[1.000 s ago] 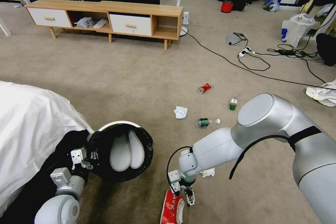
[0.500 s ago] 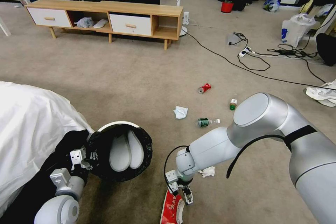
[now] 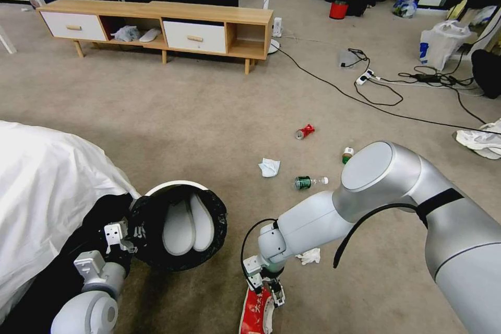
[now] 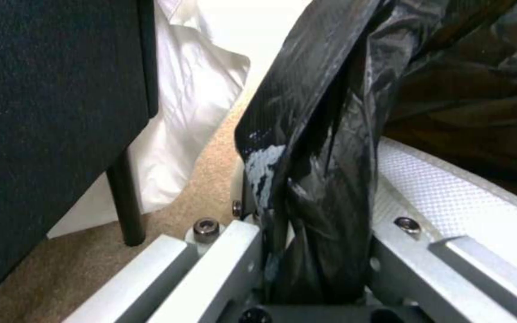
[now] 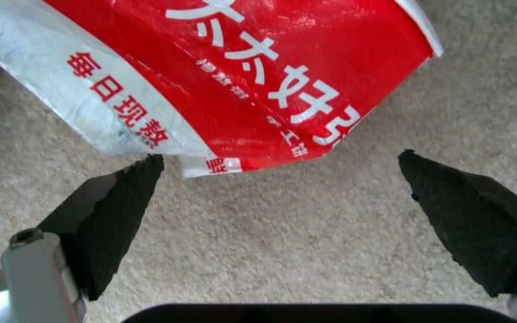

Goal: Pick up the trash bin and place the garbage on the floor into it.

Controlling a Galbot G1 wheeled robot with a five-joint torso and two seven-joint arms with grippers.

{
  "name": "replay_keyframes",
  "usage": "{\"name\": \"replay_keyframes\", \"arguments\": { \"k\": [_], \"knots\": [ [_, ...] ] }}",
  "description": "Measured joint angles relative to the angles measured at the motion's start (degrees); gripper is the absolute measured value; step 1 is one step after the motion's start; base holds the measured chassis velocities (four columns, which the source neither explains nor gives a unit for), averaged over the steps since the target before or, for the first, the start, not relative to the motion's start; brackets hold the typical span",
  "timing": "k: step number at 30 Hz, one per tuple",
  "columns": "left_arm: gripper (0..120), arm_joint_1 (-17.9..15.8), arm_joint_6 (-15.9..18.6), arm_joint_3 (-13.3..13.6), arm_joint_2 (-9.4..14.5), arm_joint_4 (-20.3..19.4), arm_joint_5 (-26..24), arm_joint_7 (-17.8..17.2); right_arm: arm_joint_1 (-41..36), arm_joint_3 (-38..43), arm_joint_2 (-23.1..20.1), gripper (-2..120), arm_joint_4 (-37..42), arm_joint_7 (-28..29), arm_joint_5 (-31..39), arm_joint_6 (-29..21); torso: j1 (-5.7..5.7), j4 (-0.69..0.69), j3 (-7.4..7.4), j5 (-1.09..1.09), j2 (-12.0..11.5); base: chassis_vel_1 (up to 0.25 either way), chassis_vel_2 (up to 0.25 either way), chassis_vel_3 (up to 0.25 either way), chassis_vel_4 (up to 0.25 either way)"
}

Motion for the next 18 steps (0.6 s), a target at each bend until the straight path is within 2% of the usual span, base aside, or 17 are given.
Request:
{"name": "replay_keyframes", "arguments": {
  "k": [18],
  "knots": [
    [1, 0.14, -0.13, -0.52, -0.07, -0.12, -0.14, 0.07, -0.79, 0.11, -1.68, 100, -0.54, -0.16, 0.24, 0.29, 0.00, 0.00, 0.00, 0.00, 0.00, 0.000, 0.000, 0.000, 0.000]
  ]
}}
